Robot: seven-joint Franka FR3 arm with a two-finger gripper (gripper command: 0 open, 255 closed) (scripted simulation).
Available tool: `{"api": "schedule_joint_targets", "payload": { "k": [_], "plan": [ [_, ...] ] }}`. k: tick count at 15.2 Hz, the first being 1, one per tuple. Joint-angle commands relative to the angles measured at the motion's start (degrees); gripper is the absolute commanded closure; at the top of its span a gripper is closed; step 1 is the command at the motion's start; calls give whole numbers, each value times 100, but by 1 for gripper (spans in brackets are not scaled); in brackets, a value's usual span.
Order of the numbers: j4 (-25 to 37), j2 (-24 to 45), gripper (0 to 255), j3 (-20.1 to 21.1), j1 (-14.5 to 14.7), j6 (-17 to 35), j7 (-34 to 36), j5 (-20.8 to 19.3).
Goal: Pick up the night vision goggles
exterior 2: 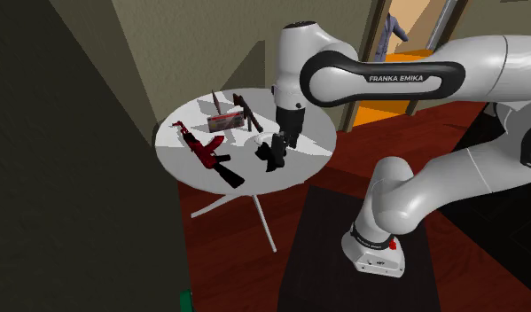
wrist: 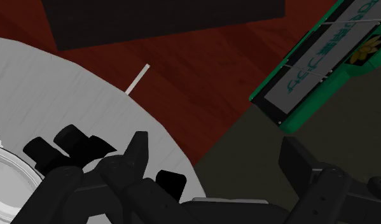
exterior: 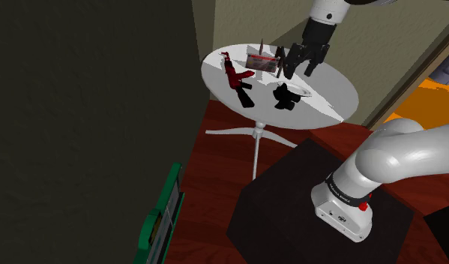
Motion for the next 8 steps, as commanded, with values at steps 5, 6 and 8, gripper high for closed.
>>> {"api": "schedule_joint_targets", "payload": {
  "k": [5, 6, 8],
  "plan": [
    [-65, 503, 0, -284, -211, 538, -242, -213],
    [-65, 642, 0, -356, -260, 672, -300, -261],
    [-46, 934, 0, -498, -357, 936, -414, -348]
  ]
}}
